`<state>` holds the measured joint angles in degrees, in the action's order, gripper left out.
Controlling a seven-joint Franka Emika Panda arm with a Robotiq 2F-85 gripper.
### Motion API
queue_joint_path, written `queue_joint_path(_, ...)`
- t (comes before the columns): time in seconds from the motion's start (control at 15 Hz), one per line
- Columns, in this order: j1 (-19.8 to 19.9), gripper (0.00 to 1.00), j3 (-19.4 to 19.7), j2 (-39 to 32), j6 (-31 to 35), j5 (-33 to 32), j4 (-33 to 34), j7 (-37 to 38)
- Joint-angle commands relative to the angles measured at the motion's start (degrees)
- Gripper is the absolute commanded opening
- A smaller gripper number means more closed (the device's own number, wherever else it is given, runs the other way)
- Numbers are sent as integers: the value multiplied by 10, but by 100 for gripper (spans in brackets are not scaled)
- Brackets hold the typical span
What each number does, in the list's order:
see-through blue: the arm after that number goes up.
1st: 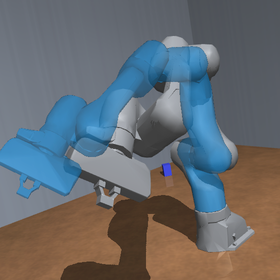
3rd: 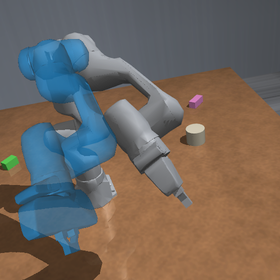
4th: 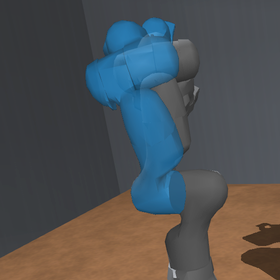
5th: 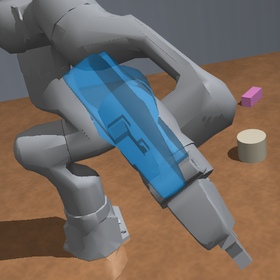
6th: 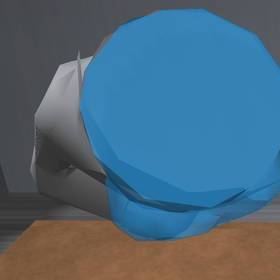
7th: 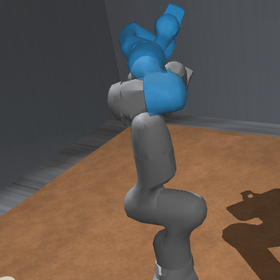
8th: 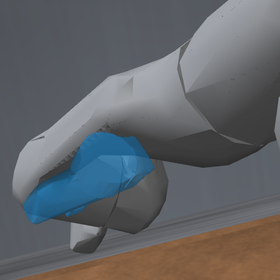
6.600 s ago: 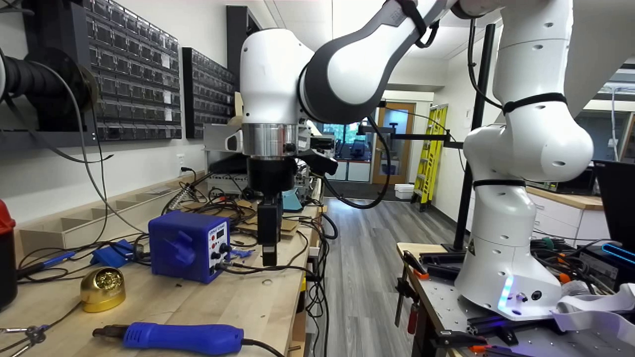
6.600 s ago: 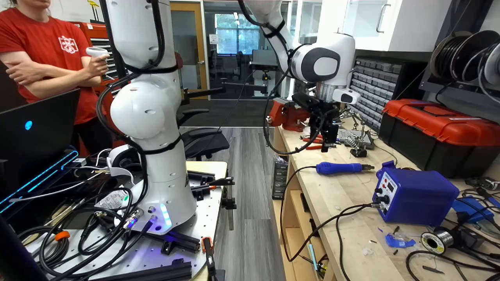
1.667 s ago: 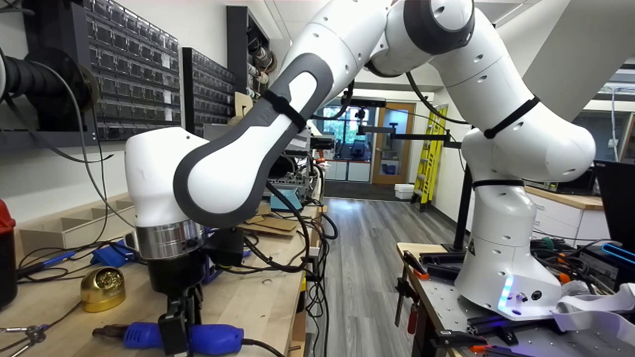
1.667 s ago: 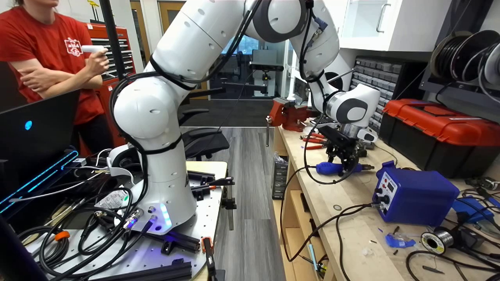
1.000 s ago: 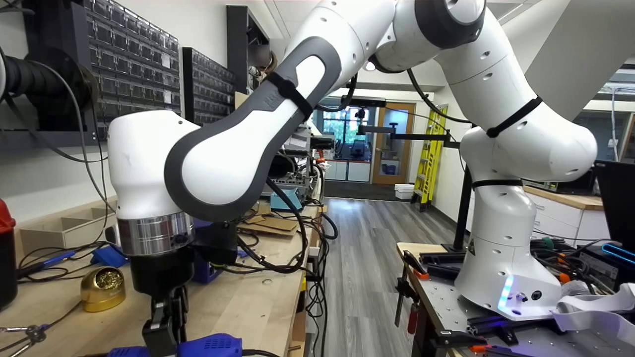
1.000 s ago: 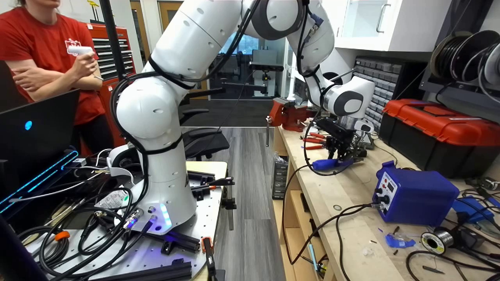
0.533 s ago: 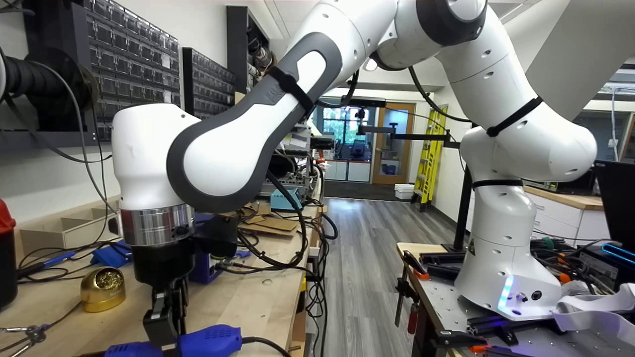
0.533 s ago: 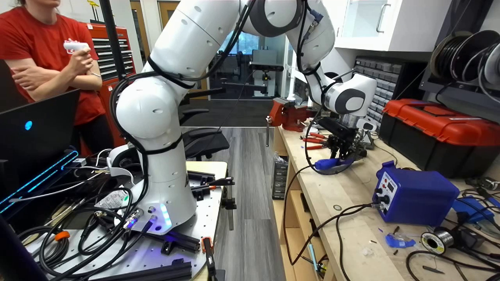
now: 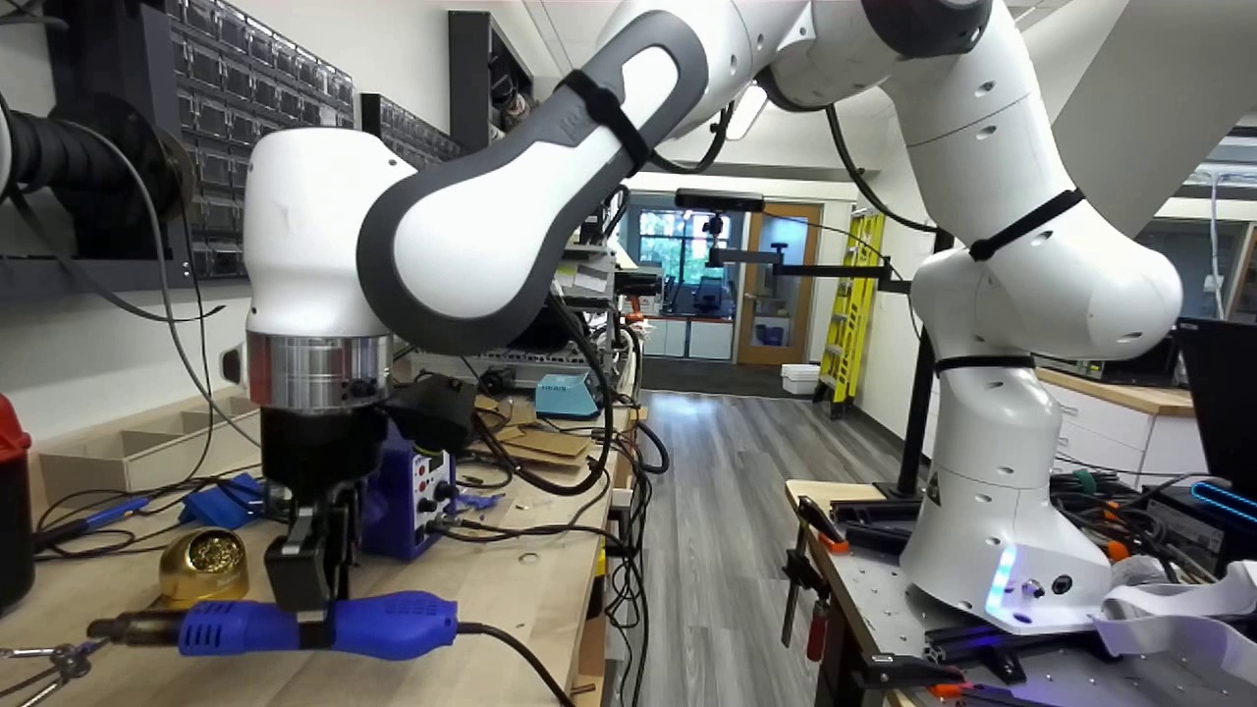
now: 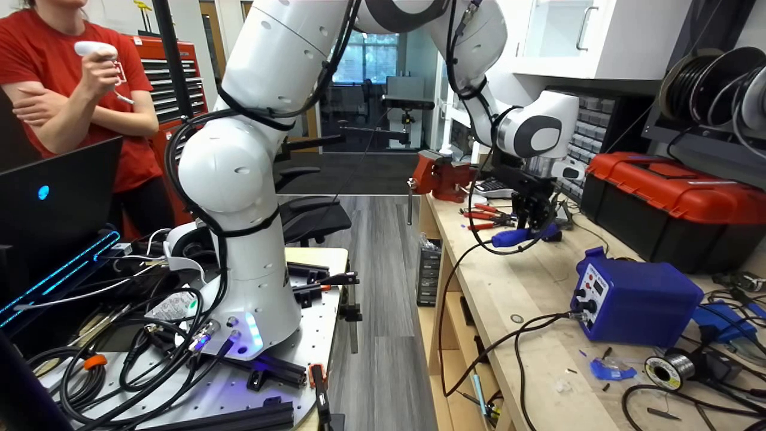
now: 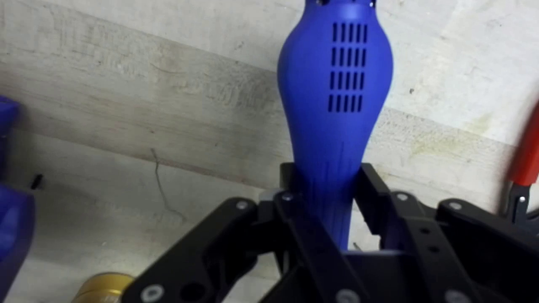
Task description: Place the blue handle on the holder
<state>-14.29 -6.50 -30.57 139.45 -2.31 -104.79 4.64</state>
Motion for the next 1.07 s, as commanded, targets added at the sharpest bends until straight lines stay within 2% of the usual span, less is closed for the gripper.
queue_joint_path(0.0,-10,12,24,73,26,-27,-56,59)
queue_joint_path(0.4,-6,12,56,131,46,-67,-75,146)
queue_joint_path(1.0,4,12,94,170,46,-118,-113,251)
